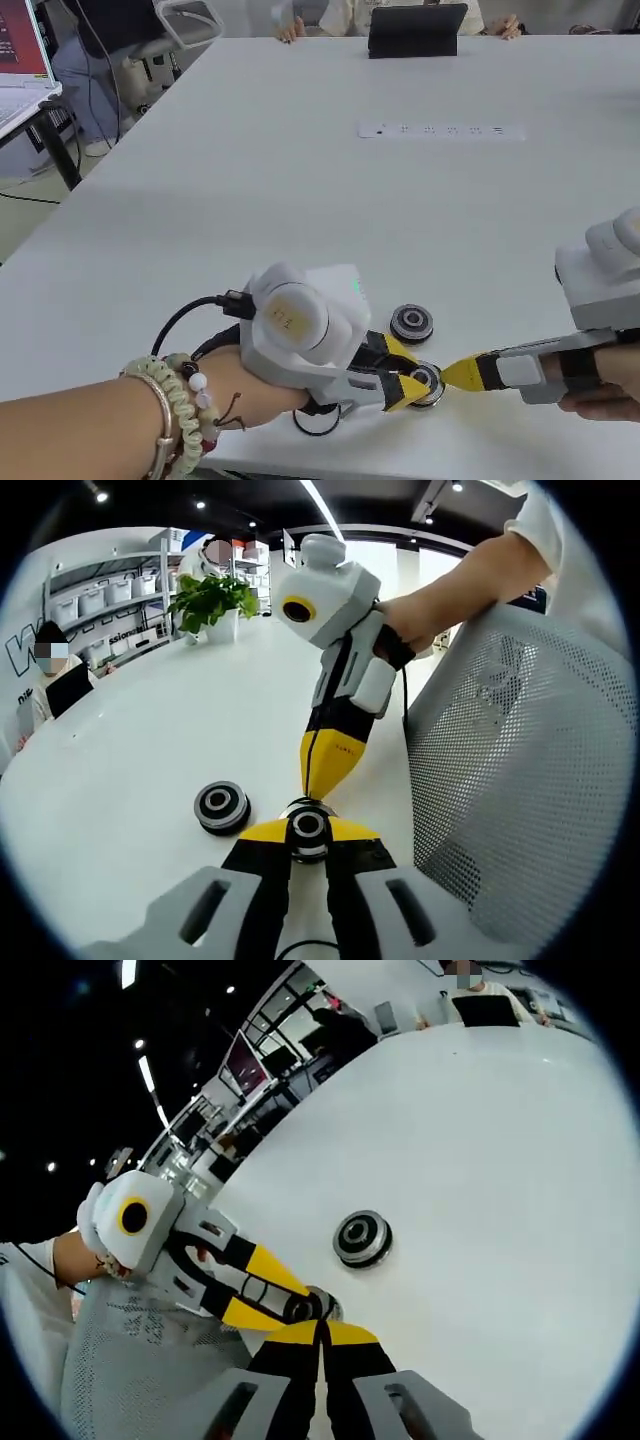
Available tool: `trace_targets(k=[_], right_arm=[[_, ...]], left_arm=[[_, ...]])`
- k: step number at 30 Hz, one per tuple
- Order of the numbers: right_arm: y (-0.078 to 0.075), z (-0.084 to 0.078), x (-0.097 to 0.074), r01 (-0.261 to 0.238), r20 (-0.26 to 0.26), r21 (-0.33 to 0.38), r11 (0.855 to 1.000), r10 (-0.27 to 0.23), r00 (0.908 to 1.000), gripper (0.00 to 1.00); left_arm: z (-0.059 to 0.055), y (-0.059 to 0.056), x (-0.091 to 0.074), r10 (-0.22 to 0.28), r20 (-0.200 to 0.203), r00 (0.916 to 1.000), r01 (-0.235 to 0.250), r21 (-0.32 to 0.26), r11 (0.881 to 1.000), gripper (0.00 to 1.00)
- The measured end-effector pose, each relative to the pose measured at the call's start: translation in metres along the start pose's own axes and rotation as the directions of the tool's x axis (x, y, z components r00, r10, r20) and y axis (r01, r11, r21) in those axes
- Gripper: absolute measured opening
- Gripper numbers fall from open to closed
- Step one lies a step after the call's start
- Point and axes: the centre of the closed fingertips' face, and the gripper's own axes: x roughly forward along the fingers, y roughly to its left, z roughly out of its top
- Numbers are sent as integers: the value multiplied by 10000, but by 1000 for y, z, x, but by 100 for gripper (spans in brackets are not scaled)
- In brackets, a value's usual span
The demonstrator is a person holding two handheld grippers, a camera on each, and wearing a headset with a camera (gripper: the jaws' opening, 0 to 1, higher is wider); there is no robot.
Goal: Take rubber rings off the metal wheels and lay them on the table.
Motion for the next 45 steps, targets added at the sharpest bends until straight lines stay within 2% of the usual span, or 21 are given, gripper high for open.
trace_targets(k=[27, 31, 45], right_arm=[[4, 4, -1, -197, 36, -61, 9998, 197, 9998, 0], [6, 6, 0, -178, 50, -316, 9993, 180, 9998, 0], [13, 10, 1, -530, 233, -500, 9973, 542, 9983, 0]], left_arm=[[1, 1, 0, 4, -3, 10000, -4, 25, 10000, 8], [1, 1, 0, 7, -3, 10000, -7, 13, 10000, 8], [1, 1, 0, -10, 34, 10000, 10, -44, 10000, 8]])
